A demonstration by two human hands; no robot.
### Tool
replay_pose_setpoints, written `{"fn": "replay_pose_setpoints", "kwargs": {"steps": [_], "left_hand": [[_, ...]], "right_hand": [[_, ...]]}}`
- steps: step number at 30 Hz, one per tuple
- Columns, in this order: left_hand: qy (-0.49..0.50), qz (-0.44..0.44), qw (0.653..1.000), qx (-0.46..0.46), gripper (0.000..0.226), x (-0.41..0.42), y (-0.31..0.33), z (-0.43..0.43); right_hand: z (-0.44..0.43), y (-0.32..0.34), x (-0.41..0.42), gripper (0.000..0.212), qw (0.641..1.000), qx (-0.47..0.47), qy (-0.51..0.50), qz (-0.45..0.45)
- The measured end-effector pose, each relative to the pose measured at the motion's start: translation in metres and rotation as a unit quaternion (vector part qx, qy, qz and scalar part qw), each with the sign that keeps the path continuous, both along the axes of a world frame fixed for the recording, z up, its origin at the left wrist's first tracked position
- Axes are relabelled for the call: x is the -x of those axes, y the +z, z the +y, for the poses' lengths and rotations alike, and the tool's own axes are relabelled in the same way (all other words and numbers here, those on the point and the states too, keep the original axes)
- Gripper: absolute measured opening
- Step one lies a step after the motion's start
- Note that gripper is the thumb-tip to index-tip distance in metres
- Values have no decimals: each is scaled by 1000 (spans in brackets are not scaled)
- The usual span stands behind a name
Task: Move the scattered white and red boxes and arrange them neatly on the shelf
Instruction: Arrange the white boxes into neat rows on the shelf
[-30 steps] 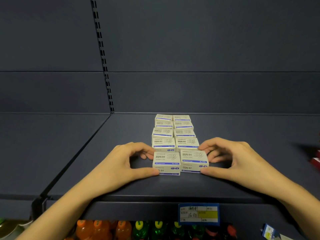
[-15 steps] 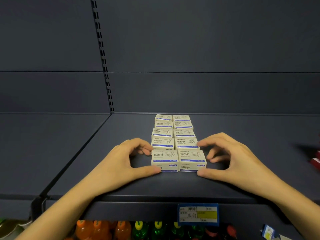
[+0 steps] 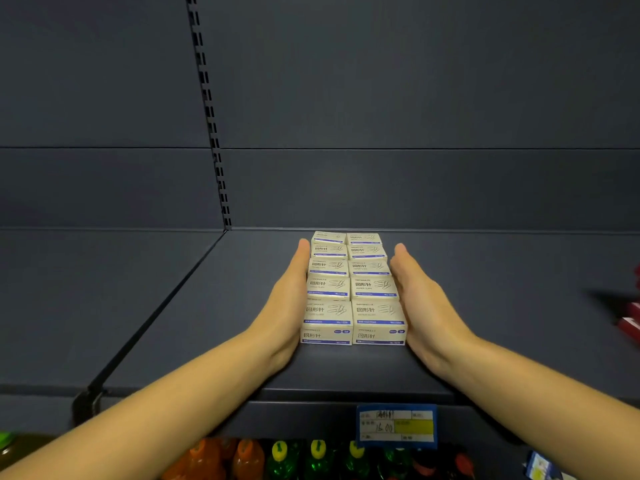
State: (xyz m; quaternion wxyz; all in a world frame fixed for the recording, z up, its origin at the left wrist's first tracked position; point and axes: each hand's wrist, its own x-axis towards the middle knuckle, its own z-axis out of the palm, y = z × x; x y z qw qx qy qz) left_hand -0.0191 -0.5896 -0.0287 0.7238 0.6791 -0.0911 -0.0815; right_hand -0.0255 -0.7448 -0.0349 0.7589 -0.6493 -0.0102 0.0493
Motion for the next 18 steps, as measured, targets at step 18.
{"fn": "replay_pose_setpoints", "kwargs": {"steps": [18], "left_hand": [[85,-65,975,-197,59,-91,17,4]], "right_hand": [[-18,25,-84,61,978,200,-36,-41]]}}
